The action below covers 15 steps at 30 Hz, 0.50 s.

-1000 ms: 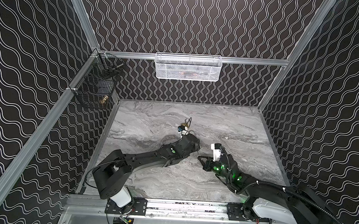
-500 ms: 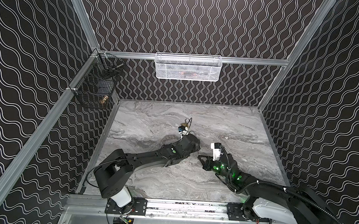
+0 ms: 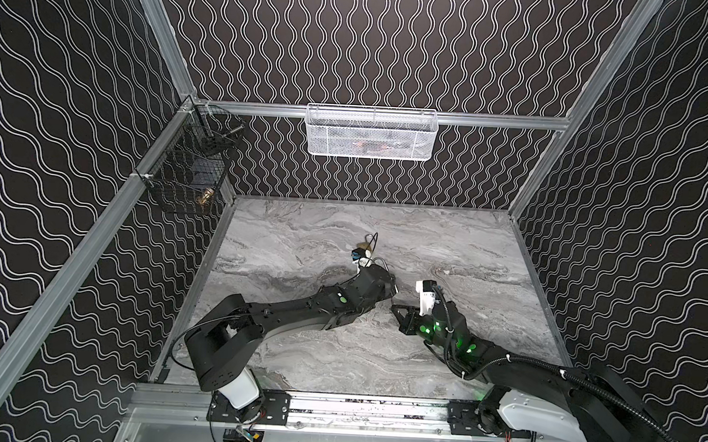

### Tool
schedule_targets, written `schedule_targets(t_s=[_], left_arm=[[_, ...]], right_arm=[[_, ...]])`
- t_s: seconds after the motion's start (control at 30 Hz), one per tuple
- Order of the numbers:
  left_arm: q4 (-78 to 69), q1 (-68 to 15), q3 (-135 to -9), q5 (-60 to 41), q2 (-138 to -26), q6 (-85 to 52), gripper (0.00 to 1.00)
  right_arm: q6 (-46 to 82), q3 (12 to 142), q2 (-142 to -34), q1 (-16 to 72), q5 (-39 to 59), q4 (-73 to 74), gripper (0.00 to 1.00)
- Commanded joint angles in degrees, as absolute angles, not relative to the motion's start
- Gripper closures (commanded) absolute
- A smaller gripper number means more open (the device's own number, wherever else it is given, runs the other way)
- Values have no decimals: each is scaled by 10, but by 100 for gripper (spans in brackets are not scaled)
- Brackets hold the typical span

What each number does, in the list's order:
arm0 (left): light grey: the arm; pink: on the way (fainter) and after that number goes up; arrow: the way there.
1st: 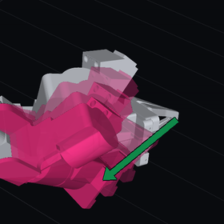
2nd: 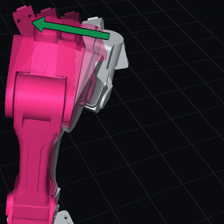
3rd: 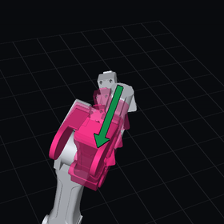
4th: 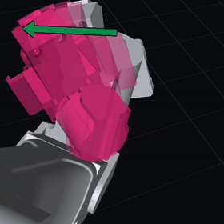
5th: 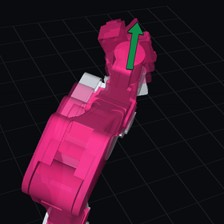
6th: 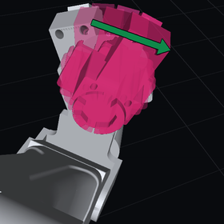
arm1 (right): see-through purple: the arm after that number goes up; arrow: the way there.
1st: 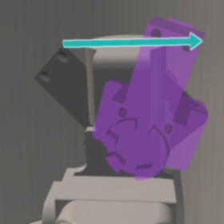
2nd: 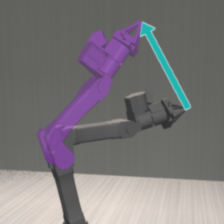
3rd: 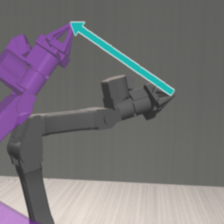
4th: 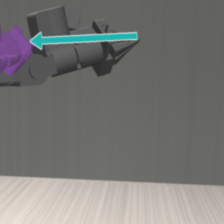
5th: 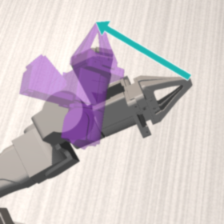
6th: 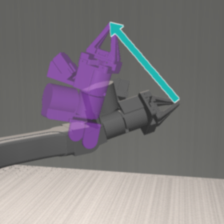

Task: Unlock with the key
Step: 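Insert the key into the padlock bottom with the right gripper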

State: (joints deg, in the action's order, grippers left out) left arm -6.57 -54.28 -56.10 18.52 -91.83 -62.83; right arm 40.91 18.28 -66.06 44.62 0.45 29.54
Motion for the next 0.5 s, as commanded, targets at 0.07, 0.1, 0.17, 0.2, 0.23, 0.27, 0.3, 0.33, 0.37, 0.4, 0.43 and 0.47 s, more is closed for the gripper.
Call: schedule_targets(t_s=[0.07,0.1,0.17,0.2,0.23,0.27,0.3,0.33,0.37,0.4,0.43,0.47], left_arm=[[-92,-552,-557,180,-921,-626,58],[-92,-552,-556,181,-921,-627,58],[-92,-553,-554,183,-921,-626,58],[-90,-553,-554,185,-921,-624,59],[-87,-554,-553,189,-921,-623,58],[-86,-554,-552,191,-922,-623,59],[-87,-554,-551,192,-922,-621,59],[-86,-554,-551,194,-922,-621,59],[-85,-554,-551,195,-923,-622,59],[-87,-553,-550,193,-925,-623,59],[-90,-553,-550,192,-925,-623,59],[-91,-554,-551,191,-926,-626,59]], right_arm=[[391,183,-647,446,-19,334,100],[390,180,-642,446,-21,336,100],[388,172,-629,446,-30,342,100],[388,171,-624,446,-34,338,100],[389,171,-618,446,-36,329,100],[387,172,-612,446,-39,324,100],[386,172,-608,446,-40,322,100],[384,171,-605,446,-42,321,100],[384,171,-604,446,-42,321,100],[384,173,-606,446,-42,321,100],[384,175,-610,446,-40,320,100],[383,174,-612,446,-41,325,100]])
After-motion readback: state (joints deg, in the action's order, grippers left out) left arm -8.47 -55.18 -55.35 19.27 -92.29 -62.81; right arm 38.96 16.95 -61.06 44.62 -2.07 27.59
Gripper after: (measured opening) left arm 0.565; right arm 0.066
